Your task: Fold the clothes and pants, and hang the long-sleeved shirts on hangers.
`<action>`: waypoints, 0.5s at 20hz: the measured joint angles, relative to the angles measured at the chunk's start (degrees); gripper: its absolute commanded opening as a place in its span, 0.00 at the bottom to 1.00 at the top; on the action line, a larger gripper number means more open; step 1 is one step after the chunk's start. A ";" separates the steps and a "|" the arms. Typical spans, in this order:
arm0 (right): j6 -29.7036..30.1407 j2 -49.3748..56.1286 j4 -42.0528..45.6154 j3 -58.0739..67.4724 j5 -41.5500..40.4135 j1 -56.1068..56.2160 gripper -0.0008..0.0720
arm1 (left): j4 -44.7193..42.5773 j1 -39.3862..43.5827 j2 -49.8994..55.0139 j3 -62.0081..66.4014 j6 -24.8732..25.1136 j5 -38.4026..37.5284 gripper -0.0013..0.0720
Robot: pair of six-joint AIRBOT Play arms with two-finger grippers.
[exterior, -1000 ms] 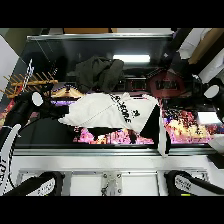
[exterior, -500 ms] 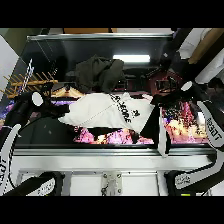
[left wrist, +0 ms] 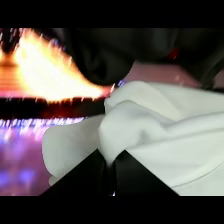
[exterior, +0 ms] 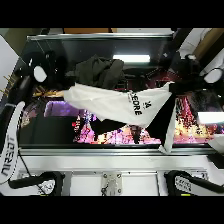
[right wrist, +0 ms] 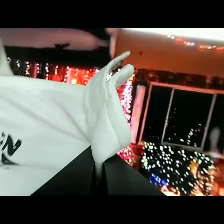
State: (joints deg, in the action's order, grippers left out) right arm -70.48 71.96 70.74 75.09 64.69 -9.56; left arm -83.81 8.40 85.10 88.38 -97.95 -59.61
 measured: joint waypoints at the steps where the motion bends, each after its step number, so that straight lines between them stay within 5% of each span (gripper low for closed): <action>1: -0.37 -4.55 0.00 0.00 2.97 0.46 0.03 | 0.00 1.31 3.23 6.14 0.00 0.07 0.04; 3: -2.78 -12.15 -1.44 0.00 7.56 2.69 0.04 | 0.00 3.72 9.86 18.75 -0.02 0.20 0.04; 5: -5.64 -17.46 -4.22 0.00 9.73 6.75 0.04 | 0.02 5.31 14.25 26.91 0.00 0.70 0.73; 6: -7.48 -19.32 -5.81 0.00 10.01 9.73 0.04 | 0.00 5.68 15.04 28.39 -0.04 1.75 0.80; 10: -12.81 -20.00 -9.86 0.00 5.90 25.22 0.04 | 0.00 3.91 11.82 24.94 -0.63 3.61 0.80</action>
State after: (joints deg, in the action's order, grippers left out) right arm -83.29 51.96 60.88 75.09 70.59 15.66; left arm -83.81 12.32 96.92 113.32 -98.59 -56.01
